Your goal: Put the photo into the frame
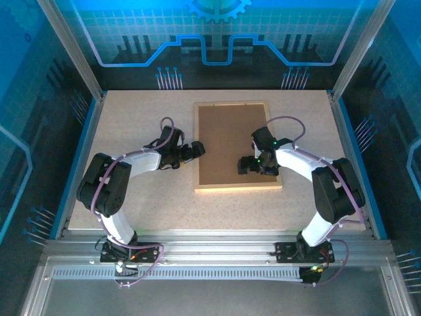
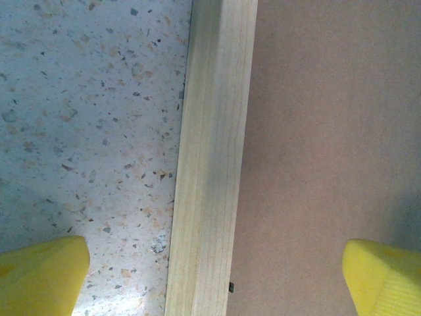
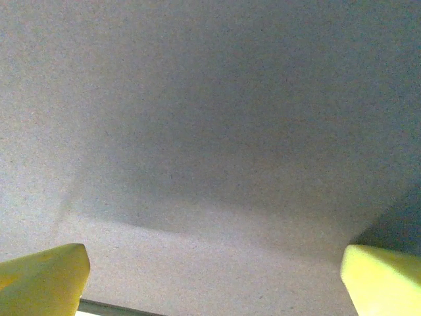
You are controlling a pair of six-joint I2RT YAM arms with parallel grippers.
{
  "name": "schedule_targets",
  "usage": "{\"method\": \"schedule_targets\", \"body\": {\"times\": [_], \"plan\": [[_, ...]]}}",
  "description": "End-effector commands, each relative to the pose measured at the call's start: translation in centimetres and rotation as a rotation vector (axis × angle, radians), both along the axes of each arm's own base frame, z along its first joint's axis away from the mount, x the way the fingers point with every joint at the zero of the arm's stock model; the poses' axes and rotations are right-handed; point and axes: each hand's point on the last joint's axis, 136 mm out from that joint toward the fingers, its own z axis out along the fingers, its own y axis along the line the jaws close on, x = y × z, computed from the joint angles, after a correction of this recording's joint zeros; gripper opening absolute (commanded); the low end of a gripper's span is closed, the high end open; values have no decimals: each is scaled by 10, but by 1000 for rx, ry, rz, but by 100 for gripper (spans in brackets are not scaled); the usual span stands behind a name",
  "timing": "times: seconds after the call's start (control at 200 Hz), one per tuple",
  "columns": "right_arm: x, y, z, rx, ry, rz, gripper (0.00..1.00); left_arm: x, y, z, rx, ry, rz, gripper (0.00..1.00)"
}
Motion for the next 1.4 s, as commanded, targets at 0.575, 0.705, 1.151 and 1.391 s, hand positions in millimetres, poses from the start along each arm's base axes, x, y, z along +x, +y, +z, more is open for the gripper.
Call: {"method": "schedule_targets", "body": {"times": [0.575, 0.705, 1.151, 1.391], "plan": [[58, -73, 9, 66, -92, -119, 100, -9, -34, -14, -9, 55, -65, 99], [53, -50, 4, 126, -82, -79, 100, -17, -46, -12, -39, 61, -81, 99], [22, 2, 7, 162, -43, 21, 99, -51, -50, -12, -51, 77, -111, 97], [17, -9, 20, 140, -36, 8, 99, -52, -22, -15, 81, 84, -125, 99]]}}
